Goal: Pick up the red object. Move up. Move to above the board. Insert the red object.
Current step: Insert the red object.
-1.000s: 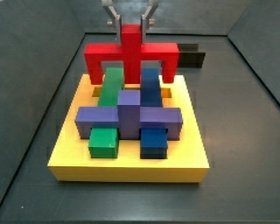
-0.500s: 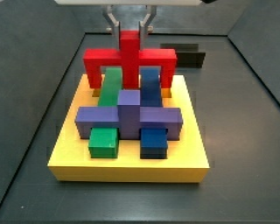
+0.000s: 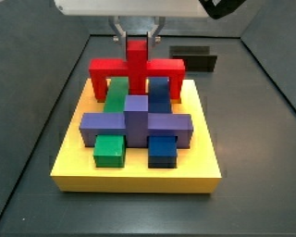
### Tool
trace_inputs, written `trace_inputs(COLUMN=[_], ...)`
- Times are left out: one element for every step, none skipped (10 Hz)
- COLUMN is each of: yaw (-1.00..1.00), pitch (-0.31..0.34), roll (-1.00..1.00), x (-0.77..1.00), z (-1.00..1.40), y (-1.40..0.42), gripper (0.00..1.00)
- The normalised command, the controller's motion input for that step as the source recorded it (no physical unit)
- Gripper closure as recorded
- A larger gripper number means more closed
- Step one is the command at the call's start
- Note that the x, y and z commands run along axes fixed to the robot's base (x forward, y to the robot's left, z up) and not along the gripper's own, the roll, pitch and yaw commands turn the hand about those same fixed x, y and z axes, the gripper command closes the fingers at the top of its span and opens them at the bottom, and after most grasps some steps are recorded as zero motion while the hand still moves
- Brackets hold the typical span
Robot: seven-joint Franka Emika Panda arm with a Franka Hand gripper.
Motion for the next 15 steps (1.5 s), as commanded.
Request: trace_inputs(yaw=[0.0, 0.0, 0.0, 0.0, 0.0, 0.0, 0.0, 0.0, 0.0, 0.0, 0.0, 0.0, 0.0, 0.0, 0.0], pitch=[-0.044, -0.043, -0.036, -0.037, -0.074, -0.063, -0.056, -0.04, -0.006, 0.0, 0.0, -0.05, -0.069, -0.061, -0.066], roll=[-0.14, -0.16, -0.15, -0.16, -0.19, -0.18, -0.18, -0.16, -0.18, -0.23, -0.28, -0.31, -0.25, -0.23, -0.21], x=[0.05, 0.08, 0.05, 0.0, 0.0, 0.0, 0.04, 0.1, 0.15, 0.14, 0.07, 0.03, 0.0, 0.0, 0.0], z=[-0.16, -0.13, -0.13, -0.1, -0.09, -0.07, -0.07, -0.11, 0.0, 0.11, 0.17, 0.04, 0.0, 0.0, 0.0], y=[0.0, 0.0, -0.01, -0.05, -0.09, -0.12, -0.1, 0.0, 0.0, 0.0, 0.0, 0.03, 0.0, 0.0, 0.0], gripper=[1.0, 1.0, 1.0, 1.0, 1.0, 1.0, 1.0, 1.0, 1.0, 1.0, 1.0, 1.0, 1.0, 1.0, 1.0])
